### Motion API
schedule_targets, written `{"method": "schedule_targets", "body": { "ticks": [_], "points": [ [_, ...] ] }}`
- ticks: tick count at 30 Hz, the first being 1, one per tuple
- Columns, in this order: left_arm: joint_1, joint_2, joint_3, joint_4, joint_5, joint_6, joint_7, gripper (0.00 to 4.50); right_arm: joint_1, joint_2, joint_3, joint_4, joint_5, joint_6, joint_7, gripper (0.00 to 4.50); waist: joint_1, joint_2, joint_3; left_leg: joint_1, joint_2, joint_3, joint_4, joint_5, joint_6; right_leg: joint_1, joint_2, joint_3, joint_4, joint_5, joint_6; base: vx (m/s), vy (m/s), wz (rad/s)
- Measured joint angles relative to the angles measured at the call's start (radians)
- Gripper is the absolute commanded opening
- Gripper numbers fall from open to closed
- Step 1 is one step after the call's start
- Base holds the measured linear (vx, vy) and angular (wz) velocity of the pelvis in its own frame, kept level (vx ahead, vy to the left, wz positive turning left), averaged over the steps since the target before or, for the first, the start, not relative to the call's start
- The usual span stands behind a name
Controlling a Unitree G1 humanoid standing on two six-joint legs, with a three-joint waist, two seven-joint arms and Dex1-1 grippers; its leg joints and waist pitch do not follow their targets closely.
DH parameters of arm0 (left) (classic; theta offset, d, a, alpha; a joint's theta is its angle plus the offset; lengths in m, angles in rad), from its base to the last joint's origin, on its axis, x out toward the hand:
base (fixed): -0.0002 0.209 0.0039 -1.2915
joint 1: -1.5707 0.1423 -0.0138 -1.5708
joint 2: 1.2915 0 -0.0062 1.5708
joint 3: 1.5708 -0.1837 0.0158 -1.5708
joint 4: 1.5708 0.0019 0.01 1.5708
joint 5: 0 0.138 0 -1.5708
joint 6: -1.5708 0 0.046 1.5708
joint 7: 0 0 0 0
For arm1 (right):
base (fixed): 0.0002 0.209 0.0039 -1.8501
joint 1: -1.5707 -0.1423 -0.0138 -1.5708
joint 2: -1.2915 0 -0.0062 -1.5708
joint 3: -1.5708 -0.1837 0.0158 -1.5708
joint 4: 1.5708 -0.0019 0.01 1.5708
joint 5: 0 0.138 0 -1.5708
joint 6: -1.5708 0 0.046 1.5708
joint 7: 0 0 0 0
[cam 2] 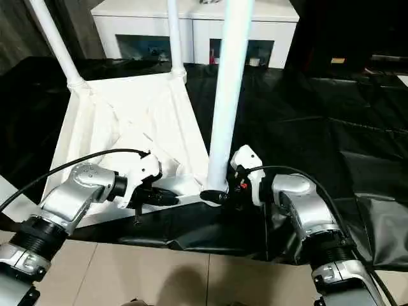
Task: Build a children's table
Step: Rotate leg to tighten
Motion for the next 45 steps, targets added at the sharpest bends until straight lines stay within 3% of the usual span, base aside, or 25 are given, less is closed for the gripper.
{"method": "schedule_targets", "body": {
  "ticks": [8,12,19,22,25,27,30,35,37,40,45],
  "points": [
    [0.0,0.004,-0.002,-0.002,0.0,0.002,-0.009,0.0,-0.005,-0.001,-0.001,0.016,0.0,-0.001,0.006,2.79,0.002,0.0,0.0,0.0,0.0,0.0,0.0,0.0,0.0,0.0,0.0,0.0,0.0,0.0,0.0,0.0,0.0,0.0],
    [0.0,0.006,-0.002,-0.002,0.001,0.004,-0.01,0.0,-0.005,0.007,-0.002,0.025,-0.003,-0.007,-0.005,2.7,0.0,0.0,0.0,0.0,0.0,0.0,0.0,0.0,0.0,0.0,0.0,0.0,0.0,0.0,0.0,0.0,0.0,0.0],
    [-0.005,-0.045,0.022,0.034,0.027,0.015,0.115,0.0,-0.037,0.11,-0.039,0.128,-0.027,-0.045,-0.224,2.67,-0.028,-0.005,-0.003,0.008,0.0,0.0,0.0,0.0,-0.001,0.008,0.0,0.0,0.0,-0.002,0.004,0.0,0.0,0.0],
    [-0.04,-0.115,0.034,0.094,0.048,0.021,0.226,0.0,-0.046,0.187,-0.092,0.149,-0.038,-0.015,-0.391,2.67,-0.033,-0.006,-0.002,0.013,-0.001,-0.001,0.0,0.0,-0.001,0.01,0.0,0.0,-0.001,-0.003,0.005,0.0,0.0,0.0],
    [-0.097,-0.236,0.067,0.205,0.066,0.03,0.422,0.0,-0.1,0.3,-0.184,0.214,-0.047,0.019,-0.703,2.67,-0.035,-0.006,-0.002,0.015,-0.003,-0.002,-0.001,0.0,-0.001,0.012,-0.001,0.0,-0.004,-0.003,0.006,0.0,0.0,0.0],
    [-0.137,-0.314,0.072,0.266,0.082,0.035,0.547,0.0,-0.148,0.372,-0.242,0.273,-0.054,0.004,-0.928,2.66,-0.038,-0.005,-0.001,0.013,-0.003,-0.004,-0.003,0.0,-0.001,0.011,-0.001,-0.003,-0.011,-0.003,0.006,0.0,0.0,0.0],
    [-0.161,-0.359,0.074,0.316,0.085,0.014,0.62,0.0,-0.183,0.411,-0.279,0.323,-0.053,-0.03,-1.075,2.66,-0.037,-0.004,-0.001,0.009,-0.003,-0.005,-0.005,0.0,0.0,0.012,-0.001,-0.006,-0.022,-0.003,0.006,0.0,0.0,0.0],
    [-0.166,-0.354,0.074,0.331,0.084,-0.033,0.618,0.0,-0.187,0.408,-0.289,0.336,-0.065,-0.076,-1.044,2.66,-0.034,-0.004,-0.001,0.003,-0.005,-0.004,-0.005,0.0,0.001,0.01,-0.001,-0.002,-0.029,0.023,0.0,0.0,0.0,0.0],
    [-0.167,-0.35,0.074,0.331,0.084,-0.04,0.608,0.0,-0.177,0.401,-0.286,0.331,-0.074,-0.096,-1.016,3.22,-0.032,-0.004,-0.002,0.002,-0.004,-0.004,-0.006,0.0,0.001,0.009,-0.001,-0.003,-0.029,0.024,0.002,0.0,0.0,0.0],
    [-0.169,-0.326,0.073,0.328,0.084,-0.054,0.593,0.0,-0.153,0.39,-0.268,0.292,-0.068,-0.106,-0.958,3.42,-0.032,-0.003,-0.002,0.001,-0.003,-0.004,-0.01,0.0,0.001,0.007,0.0,-0.004,-0.029,0.022,0.005,0.0,0.0,0.0],
    [-0.17,-0.269,0.07,0.322,0.088,-0.068,0.536,0.0,-0.086,0.255,-0.183,0.105,-0.008,-0.004,-0.645,3.56,-0.033,-0.004,-0.002,0.0,-0.002,-0.004,-0.009,0.005,0.008,0.005,0.002,-0.003,-0.03,0.022,0.005,0.0,0.0,0.0]
  ]
}}
